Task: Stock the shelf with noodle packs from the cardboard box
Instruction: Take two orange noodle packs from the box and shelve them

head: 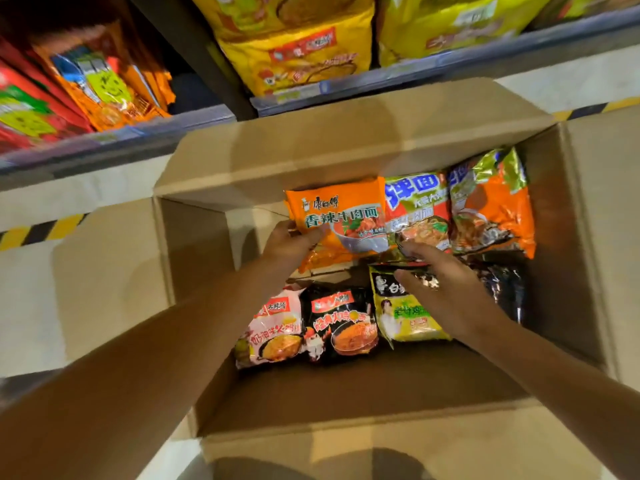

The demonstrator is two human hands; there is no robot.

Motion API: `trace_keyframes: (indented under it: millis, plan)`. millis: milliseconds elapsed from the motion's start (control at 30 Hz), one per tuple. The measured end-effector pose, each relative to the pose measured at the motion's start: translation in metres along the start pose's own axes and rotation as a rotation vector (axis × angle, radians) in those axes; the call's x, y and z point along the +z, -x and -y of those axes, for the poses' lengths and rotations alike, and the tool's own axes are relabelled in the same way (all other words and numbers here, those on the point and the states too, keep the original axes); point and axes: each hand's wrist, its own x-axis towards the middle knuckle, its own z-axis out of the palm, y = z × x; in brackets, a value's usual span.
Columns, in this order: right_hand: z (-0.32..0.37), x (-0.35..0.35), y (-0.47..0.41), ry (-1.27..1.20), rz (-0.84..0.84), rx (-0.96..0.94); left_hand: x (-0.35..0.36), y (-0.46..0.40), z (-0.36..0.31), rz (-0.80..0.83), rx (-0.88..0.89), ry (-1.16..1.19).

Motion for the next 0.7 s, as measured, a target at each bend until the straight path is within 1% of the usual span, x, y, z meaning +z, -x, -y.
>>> trace_keyframes:
  millis: [133, 267, 333, 500, 567, 633, 700]
  plan:
    - [-0.002, 0.0, 0.009, -0.054, -0.01, 0.01, 0.004, 0.003, -0.007, -0.02, -0.035, 0.027]
    - [0.007, -0.008, 0.024, -0.067, -0.015, 0.035, -0.002, 0.026, -0.015, 0.079, -0.093, 0.054]
    - [0.017, -0.014, 0.027, -0.047, -0.001, 0.052, -0.013, 0.04, -0.019, 0.092, -0.095, 0.024]
    - [0.043, -0.018, 0.016, -0.029, 0.032, 0.108, -0.061, 0.063, -0.015, -0.001, 0.028, -0.148]
    - [0.055, -0.014, 0.003, -0.061, 0.066, 0.131, -0.085, 0.066, -0.009, -0.04, 0.042, -0.2]
    - [0.066, -0.005, -0.015, -0.098, 0.072, 0.178, -0.108, 0.068, -0.001, -0.077, 0.035, -0.192]
    - [0.073, 0.005, -0.036, -0.15, 0.046, 0.234, -0.129, 0.069, 0.01, -0.078, 0.018, -0.13]
